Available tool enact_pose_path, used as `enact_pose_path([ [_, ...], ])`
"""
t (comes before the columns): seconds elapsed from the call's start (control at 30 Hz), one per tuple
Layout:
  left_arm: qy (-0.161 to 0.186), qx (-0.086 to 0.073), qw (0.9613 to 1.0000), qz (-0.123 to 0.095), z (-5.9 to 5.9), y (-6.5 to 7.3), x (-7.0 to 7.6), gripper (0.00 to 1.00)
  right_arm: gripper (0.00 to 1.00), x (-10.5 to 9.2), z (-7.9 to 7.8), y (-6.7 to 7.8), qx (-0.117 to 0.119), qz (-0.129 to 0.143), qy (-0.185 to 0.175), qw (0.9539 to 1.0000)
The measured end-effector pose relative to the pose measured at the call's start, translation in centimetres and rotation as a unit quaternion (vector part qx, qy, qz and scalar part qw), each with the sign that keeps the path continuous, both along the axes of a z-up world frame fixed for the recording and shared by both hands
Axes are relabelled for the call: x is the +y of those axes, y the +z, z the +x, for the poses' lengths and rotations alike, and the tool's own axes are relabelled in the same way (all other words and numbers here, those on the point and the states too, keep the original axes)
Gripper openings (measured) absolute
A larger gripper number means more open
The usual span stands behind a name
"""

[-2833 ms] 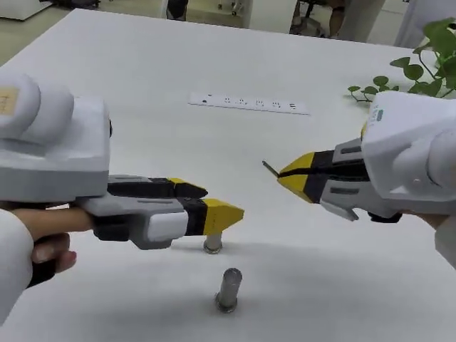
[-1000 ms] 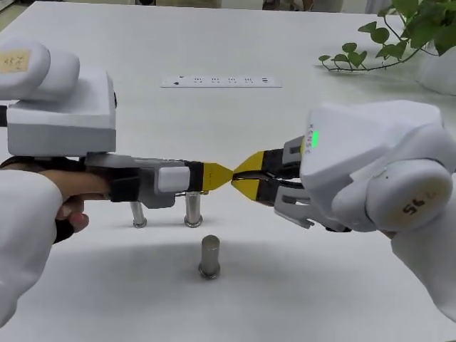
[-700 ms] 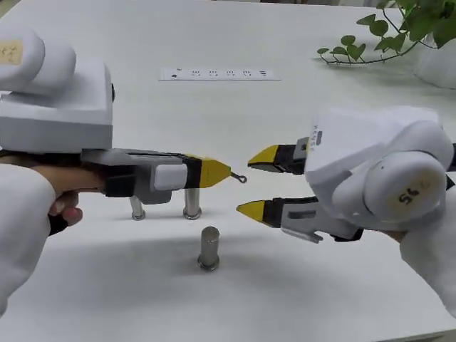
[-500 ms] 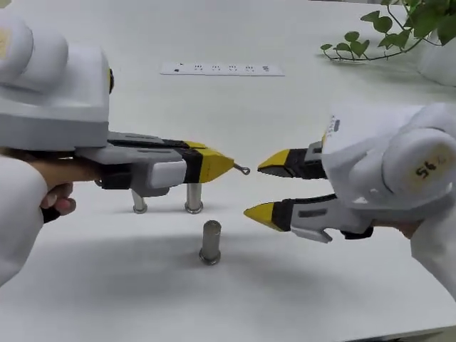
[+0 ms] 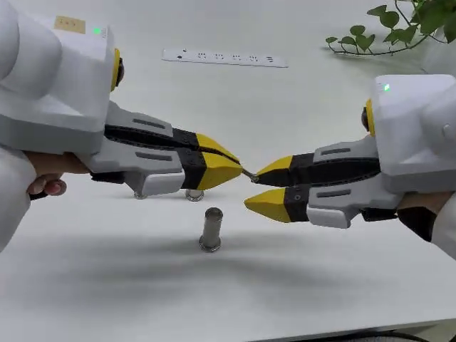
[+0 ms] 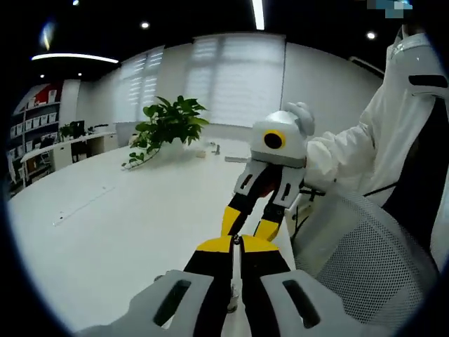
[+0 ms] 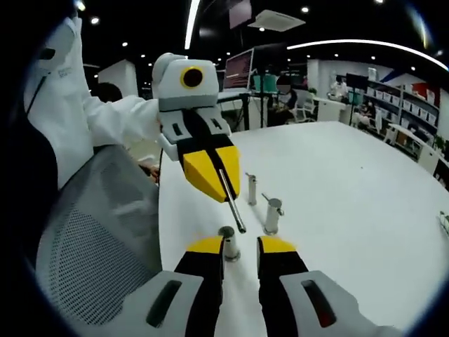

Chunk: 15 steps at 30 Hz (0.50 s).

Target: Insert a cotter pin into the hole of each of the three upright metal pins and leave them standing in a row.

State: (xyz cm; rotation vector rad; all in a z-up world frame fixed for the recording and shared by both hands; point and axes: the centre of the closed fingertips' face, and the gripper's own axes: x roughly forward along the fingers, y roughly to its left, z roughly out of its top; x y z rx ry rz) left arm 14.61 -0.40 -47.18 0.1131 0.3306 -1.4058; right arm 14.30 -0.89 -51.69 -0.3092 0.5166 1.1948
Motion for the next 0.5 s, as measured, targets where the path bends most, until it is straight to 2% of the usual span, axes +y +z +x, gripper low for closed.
enact_pose_path([
  [0.07, -0.009, -0.002, 1.0000, -0.002, -0.3, 0.1, -0.1, 0.00, 0.08, 0.2, -0.4, 0.0, 0.004, 0.004, 0.008, 1.0000],
  [0.2, -0.029, -0.008, 0.9995, -0.004, -1.0, 0.2, -0.2, 0.00, 0.07, 0.6, -1.0, -0.1, 0.004, 0.001, 0.018, 0.9998],
  [0.27, -0.033, -0.005, 0.9994, -0.011, -1.2, 0.4, -0.3, 0.00, 0.03, 0.8, -1.2, 0.1, 0.004, 0.008, 0.022, 0.9997],
  [0.33, -0.038, -0.015, 0.9992, -0.003, -1.1, 0.2, -0.2, 0.00, 0.01, 1.0, -1.4, 0.4, 0.003, 0.012, 0.027, 0.9996],
  [0.5, -0.046, -0.016, 0.9988, 0.001, -1.3, -0.1, -0.1, 0.00, 0.00, 1.2, -1.8, 0.6, 0.000, 0.011, 0.038, 0.9992],
])
